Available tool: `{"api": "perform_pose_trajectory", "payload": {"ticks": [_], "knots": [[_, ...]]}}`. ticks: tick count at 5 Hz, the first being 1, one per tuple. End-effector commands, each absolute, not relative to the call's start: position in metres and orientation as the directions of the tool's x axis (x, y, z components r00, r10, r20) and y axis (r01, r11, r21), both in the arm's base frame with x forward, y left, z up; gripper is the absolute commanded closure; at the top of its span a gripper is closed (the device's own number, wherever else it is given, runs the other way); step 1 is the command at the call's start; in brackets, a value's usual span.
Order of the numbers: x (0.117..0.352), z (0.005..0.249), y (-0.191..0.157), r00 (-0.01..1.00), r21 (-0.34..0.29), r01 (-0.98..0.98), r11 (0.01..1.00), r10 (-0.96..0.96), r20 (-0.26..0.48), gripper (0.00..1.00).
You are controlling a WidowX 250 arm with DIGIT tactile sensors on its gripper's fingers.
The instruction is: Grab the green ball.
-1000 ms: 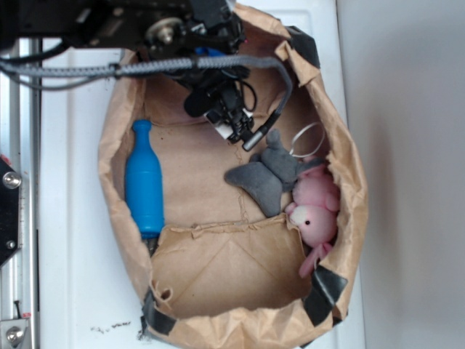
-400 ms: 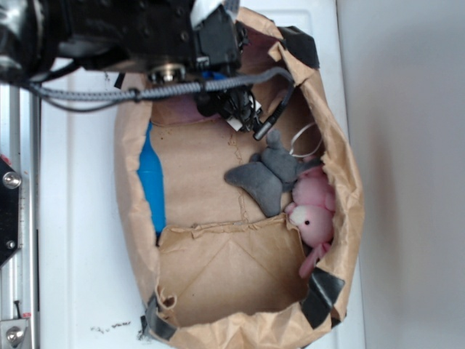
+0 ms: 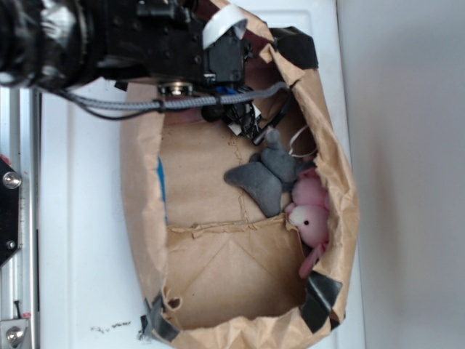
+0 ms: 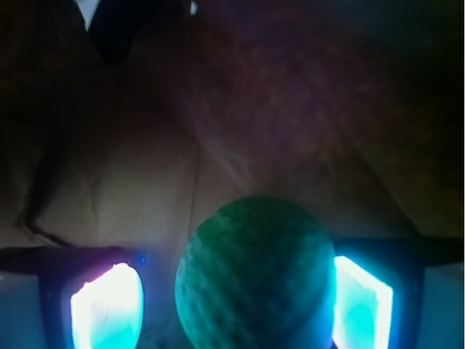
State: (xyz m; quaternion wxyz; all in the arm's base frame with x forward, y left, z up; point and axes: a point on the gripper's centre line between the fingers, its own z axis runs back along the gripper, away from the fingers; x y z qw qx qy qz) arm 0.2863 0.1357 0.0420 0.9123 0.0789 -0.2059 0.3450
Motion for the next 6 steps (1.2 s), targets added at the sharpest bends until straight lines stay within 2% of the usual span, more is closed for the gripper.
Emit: {"api": "perform_pose_trajectory", "payload": {"ticks": [1, 3, 4, 5, 6], "knots": [[0.284, 0.061, 0.139, 0.651, -0.028, -0.665, 0.746, 0.597, 0.469, 1.00], [0.282, 0.083, 0.131, 0.654, -0.060, -0.637, 0.768, 0.581, 0.485, 1.00], [0.281, 0.120, 0.109, 0.698, -0.126, -0.559, 0.820, 0.547, 0.463, 1.00], [0.295, 0.144, 0.087, 0.794, -0.132, -0.460, 0.878, 0.473, 0.382, 1.00], [0.308, 0.151, 0.061, 0.869, -0.083, -0.373, 0.924, 0.380, 0.317, 1.00]]}}
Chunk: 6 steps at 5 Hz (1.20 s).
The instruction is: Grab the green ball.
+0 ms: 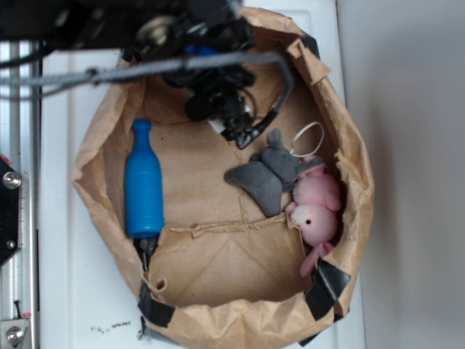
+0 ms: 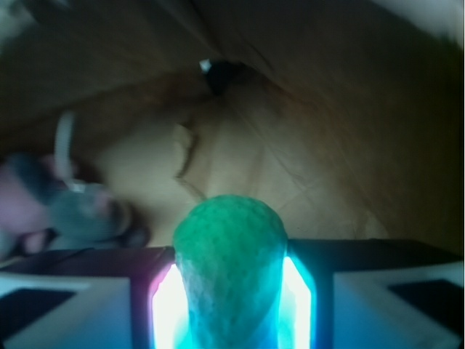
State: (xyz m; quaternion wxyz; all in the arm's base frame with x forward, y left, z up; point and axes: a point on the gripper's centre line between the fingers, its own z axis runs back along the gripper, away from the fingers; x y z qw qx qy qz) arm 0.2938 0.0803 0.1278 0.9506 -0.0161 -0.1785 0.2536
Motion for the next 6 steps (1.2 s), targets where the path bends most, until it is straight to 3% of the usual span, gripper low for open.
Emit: {"api": "perform_pose_trajectory", "payload": {"ticks": [1, 2, 3, 4, 6], "knots": [[0.319, 0.163, 0.028, 0.946, -0.025, -0.240, 0.970, 0.240, 0.220, 1.00], [0.316, 0.175, 0.010, 0.989, 0.019, -0.122, 0.992, 0.119, 0.089, 1.00], [0.297, 0.190, 0.011, 0.992, 0.047, -0.095, 0.994, 0.091, 0.083, 1.00], [0.276, 0.199, 0.024, 0.984, 0.079, -0.136, 0.988, 0.125, 0.124, 1.00], [0.246, 0.211, 0.044, 0.964, 0.082, -0.202, 0.976, 0.183, 0.194, 1.00]]}}
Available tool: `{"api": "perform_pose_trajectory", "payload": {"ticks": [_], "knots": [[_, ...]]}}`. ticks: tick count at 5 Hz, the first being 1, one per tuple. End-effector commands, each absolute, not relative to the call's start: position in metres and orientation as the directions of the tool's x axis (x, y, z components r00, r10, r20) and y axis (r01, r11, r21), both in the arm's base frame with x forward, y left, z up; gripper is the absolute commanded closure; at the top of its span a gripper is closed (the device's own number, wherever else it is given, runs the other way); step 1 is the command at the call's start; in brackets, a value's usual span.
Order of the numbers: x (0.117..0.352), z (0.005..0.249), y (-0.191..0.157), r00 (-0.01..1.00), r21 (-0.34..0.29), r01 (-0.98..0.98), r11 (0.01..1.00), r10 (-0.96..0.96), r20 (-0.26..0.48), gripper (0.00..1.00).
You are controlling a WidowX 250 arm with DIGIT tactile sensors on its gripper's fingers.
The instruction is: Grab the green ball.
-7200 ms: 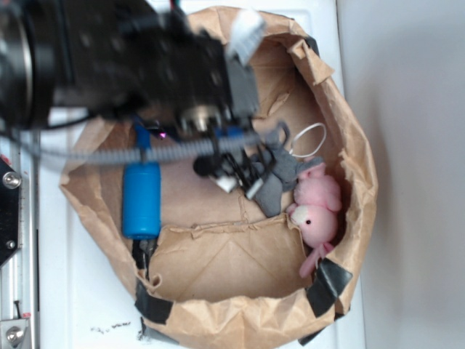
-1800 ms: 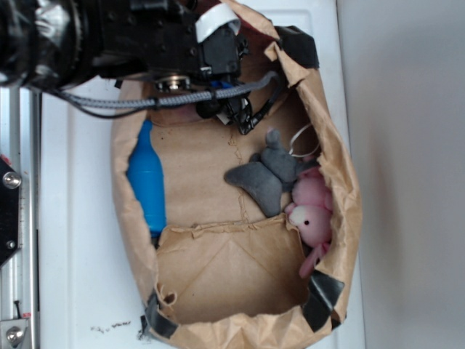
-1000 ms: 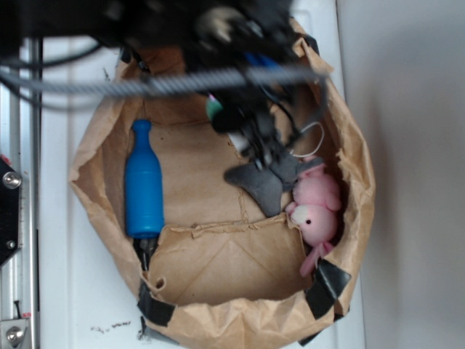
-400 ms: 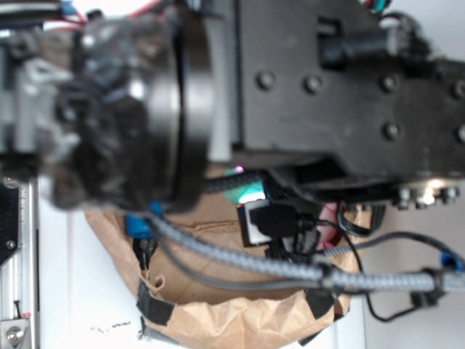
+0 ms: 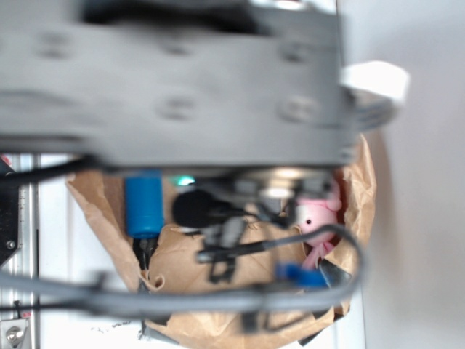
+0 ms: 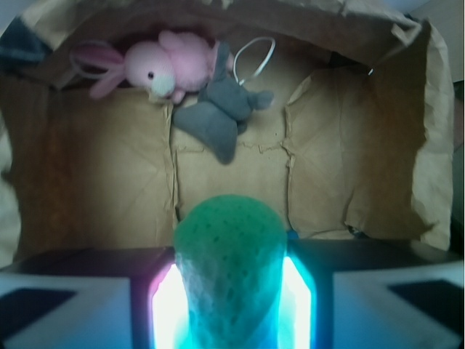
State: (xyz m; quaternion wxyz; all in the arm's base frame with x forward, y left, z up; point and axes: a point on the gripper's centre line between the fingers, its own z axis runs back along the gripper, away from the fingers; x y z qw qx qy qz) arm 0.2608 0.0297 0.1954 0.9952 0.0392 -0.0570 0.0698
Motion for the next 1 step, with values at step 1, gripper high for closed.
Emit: {"api": "perform_pose_trajectory", "payload": {"ticks": [1], "knots": [[0.2444, 0.2104, 0.0319, 0.957, 0.174, -0.223, 0.959, 0.181, 0.228, 1.00]]}}
